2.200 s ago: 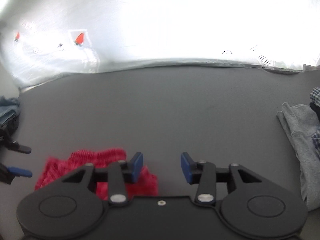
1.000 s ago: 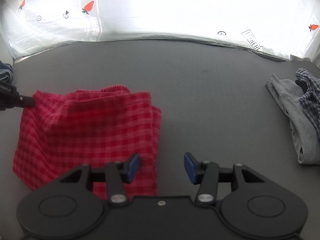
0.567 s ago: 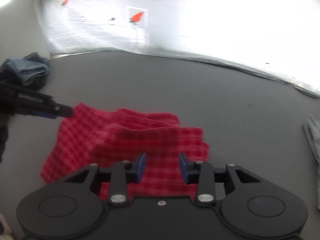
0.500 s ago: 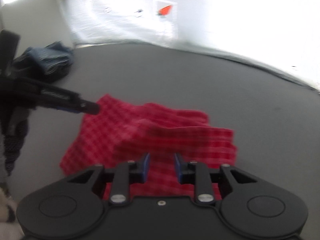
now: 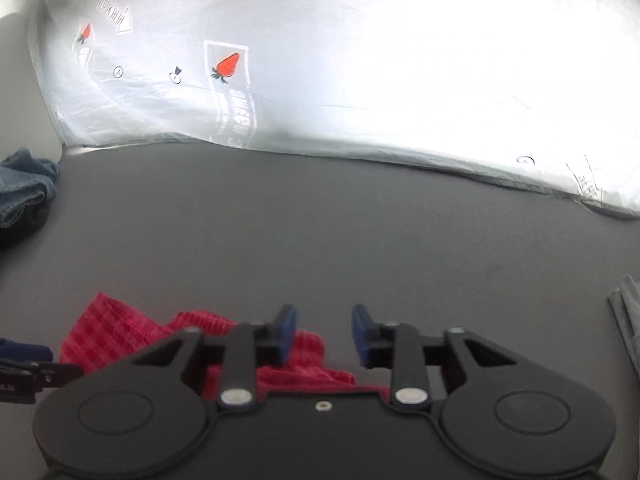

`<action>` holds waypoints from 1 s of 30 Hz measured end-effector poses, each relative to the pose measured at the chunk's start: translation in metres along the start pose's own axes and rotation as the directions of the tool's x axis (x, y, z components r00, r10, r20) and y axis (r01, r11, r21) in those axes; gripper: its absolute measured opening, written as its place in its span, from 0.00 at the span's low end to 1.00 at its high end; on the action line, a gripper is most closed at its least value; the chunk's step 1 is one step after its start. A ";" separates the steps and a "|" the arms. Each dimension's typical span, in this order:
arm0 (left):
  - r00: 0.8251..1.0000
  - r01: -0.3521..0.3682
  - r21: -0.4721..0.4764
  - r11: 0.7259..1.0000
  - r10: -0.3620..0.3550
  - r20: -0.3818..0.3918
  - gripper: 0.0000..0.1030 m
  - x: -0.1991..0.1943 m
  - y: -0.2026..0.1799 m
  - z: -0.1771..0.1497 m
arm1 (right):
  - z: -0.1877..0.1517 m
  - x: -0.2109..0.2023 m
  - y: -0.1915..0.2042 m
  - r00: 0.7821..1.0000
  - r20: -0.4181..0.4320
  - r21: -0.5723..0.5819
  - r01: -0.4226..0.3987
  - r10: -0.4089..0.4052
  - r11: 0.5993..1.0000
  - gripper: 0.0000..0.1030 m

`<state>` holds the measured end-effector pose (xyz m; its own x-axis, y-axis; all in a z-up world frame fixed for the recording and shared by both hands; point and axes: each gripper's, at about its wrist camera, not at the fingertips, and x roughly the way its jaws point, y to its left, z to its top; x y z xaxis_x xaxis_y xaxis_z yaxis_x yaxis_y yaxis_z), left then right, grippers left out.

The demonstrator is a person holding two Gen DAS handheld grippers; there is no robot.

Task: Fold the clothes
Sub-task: 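Pinch the folded shorts with both tools and lift them off the table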

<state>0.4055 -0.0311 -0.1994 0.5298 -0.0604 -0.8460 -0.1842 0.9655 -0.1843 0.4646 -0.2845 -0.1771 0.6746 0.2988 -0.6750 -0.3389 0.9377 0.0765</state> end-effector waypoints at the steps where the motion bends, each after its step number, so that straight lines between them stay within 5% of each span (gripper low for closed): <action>1: 1.000 0.012 0.004 1.000 -0.012 -0.012 0.69 0.004 0.000 -0.001 | -0.006 -0.007 -0.006 1.000 -0.010 0.022 -0.010 0.010 1.000 0.48; 3: 0.999 0.031 0.016 0.999 -0.030 -0.030 0.70 0.011 -0.001 -0.002 | -0.022 -0.018 -0.017 0.998 -0.040 0.068 -0.038 0.040 0.997 0.52; 5: 0.998 0.049 0.028 0.998 -0.048 -0.046 0.71 0.017 -0.003 -0.002 | -0.038 -0.022 -0.021 0.996 -0.071 0.102 -0.049 0.056 0.994 0.68; 11: 0.996 0.084 0.137 0.987 -0.078 -0.049 0.77 0.024 -0.021 0.002 | -0.073 -0.005 -0.026 0.987 -0.147 0.174 -0.042 0.068 0.984 0.69; 19: 0.985 0.164 0.222 0.961 -0.148 -0.088 0.80 0.047 -0.043 0.024 | -0.061 0.024 -0.024 0.985 -0.119 0.182 -0.105 0.128 0.978 0.72; 24: 0.981 0.193 0.234 0.953 -0.180 -0.076 0.78 0.051 -0.052 0.027 | -0.051 0.037 -0.014 0.980 -0.132 0.158 -0.131 0.152 0.979 0.69; 30: 0.984 0.179 0.305 0.936 -0.171 -0.051 0.63 0.052 -0.067 0.018 | -0.043 0.040 -0.002 0.978 -0.166 0.150 -0.105 0.130 0.983 0.44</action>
<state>0.4609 -0.0947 -0.2221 0.5102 -0.2377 -0.8266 0.1744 0.9697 -0.1712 0.4639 -0.2816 -0.2351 0.5070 0.3845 -0.7715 -0.3061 0.9170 0.2559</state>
